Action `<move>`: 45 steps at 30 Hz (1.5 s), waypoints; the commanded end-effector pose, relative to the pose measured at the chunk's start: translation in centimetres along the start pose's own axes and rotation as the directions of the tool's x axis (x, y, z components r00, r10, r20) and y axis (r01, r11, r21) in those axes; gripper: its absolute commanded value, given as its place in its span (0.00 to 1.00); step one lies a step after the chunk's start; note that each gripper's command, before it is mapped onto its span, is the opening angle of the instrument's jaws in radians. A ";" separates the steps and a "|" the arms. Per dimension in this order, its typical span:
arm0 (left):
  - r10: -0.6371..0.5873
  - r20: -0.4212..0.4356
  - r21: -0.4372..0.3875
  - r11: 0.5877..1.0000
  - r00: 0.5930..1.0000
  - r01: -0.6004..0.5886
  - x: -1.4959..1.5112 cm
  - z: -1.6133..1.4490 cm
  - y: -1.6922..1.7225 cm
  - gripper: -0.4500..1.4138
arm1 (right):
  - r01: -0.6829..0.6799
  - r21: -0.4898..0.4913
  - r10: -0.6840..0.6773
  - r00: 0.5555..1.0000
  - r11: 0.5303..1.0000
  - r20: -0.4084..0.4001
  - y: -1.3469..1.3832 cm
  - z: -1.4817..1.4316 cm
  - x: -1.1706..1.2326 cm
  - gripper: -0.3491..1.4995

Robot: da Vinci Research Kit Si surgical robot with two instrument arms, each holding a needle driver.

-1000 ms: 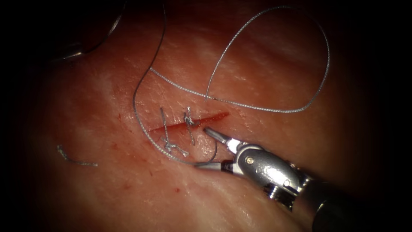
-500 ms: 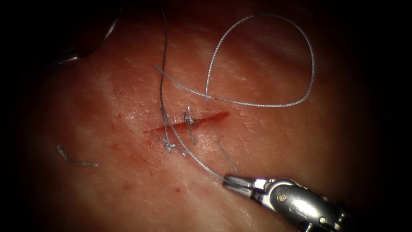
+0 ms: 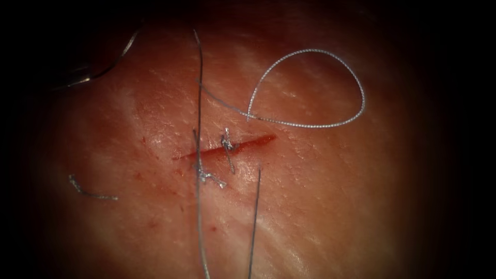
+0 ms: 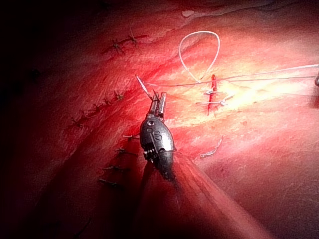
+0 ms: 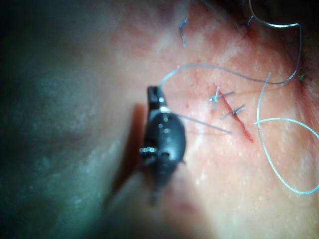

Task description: Wound Closure

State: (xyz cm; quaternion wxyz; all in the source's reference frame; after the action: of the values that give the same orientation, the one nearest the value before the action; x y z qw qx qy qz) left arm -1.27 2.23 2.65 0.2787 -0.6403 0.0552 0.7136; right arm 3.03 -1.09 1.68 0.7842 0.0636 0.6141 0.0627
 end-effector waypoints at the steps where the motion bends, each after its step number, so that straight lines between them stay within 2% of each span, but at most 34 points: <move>1: 0.001 -0.002 -0.002 1.000 1.000 -0.001 -0.04 0.05 -0.03 0.00 | 0.001 -0.005 -0.001 1.000 1.000 -0.017 0.06 0.12 0.00 0.08; 2: 0.000 -0.003 -0.003 1.000 1.000 0.000 -0.04 0.04 -0.04 0.00 | 0.000 -0.009 0.000 1.000 1.000 -0.028 0.08 0.11 0.00 0.33; 3: 0.000 -0.002 -0.004 1.000 1.000 0.000 -0.04 0.04 -0.04 0.00 | -0.002 -0.024 0.001 0.999 1.000 -0.033 0.11 0.09 -0.02 0.64; 4: -0.001 -0.003 -0.005 1.000 1.000 0.001 -0.04 0.03 -0.05 0.00 | -0.003 -0.040 0.001 0.999 0.999 -0.033 0.14 0.06 -0.03 0.78; 6: -0.003 -0.004 -0.010 1.000 1.000 0.003 -0.04 0.02 -0.09 0.00 | -0.007 -0.063 0.005 1.000 0.998 -0.029 0.20 -0.05 -0.08 0.91; 8: -0.006 -0.002 -0.002 1.000 1.000 0.006 -0.03 -0.02 -0.16 0.00 | -0.010 -0.067 0.008 1.000 0.998 -0.027 0.28 -0.24 -0.17 0.92; 13: -0.011 -0.003 0.016 1.000 1.000 0.011 -0.03 -0.09 -0.25 0.00 | -0.016 -0.096 0.014 1.000 0.995 -0.026 0.46 -0.50 -0.35 0.92; 15: -0.011 -0.005 0.021 1.000 1.000 0.011 -0.04 -0.13 -0.29 0.00 | -0.021 -0.115 0.017 0.999 0.993 -0.036 0.63 -0.63 -0.52 0.91; 20: -0.011 0.000 0.047 0.999 1.000 0.011 -0.07 -0.23 -0.41 0.00 | -0.071 -0.162 0.052 0.992 0.984 -0.117 0.91 -0.90 -0.83 0.95; 26: -0.007 0.002 0.072 0.997 1.000 0.006 -0.10 -0.34 -0.52 0.00 | -0.079 -0.202 0.061 0.994 0.976 -0.093 1.18 -1.07 -1.16 0.95; 31: -0.001 0.008 0.086 0.996 1.000 0.000 -0.09 -0.29 -0.47 0.00 | -0.020 -0.243 0.016 1.000 0.970 -0.020 1.38 -0.88 -1.31 0.94; 32: 0.000 0.007 0.086 0.996 1.000 0.000 -0.09 -0.27 -0.45 0.00 | 0.035 -0.251 -0.028 0.999 0.967 0.029 1.50 -0.73 -1.40 0.93; 37: 0.000 0.005 0.083 0.997 1.000 -0.001 -0.09 -0.29 -0.45 0.00 | 0.130 -0.266 -0.105 0.989 0.955 0.106 1.72 -0.34 -1.62 0.97; 43: 0.001 0.003 0.083 0.997 1.000 -0.001 -0.08 -0.34 -0.46 0.00 | 0.166 -0.252 -0.126 0.978 0.953 0.168 1.73 -0.06 -1.95 0.97; 45: 0.001 0.003 0.084 0.996 1.000 -0.002 -0.08 -0.33 -0.45 0.00 | 0.170 -0.253 -0.129 0.977 0.952 0.171 1.71 -0.02 -1.98 0.97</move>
State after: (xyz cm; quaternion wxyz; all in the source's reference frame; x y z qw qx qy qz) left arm -0.73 2.40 2.72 0.3058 -0.6259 0.0849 0.7124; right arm 2.44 0.20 3.82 0.8336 -0.0834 0.5400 0.0805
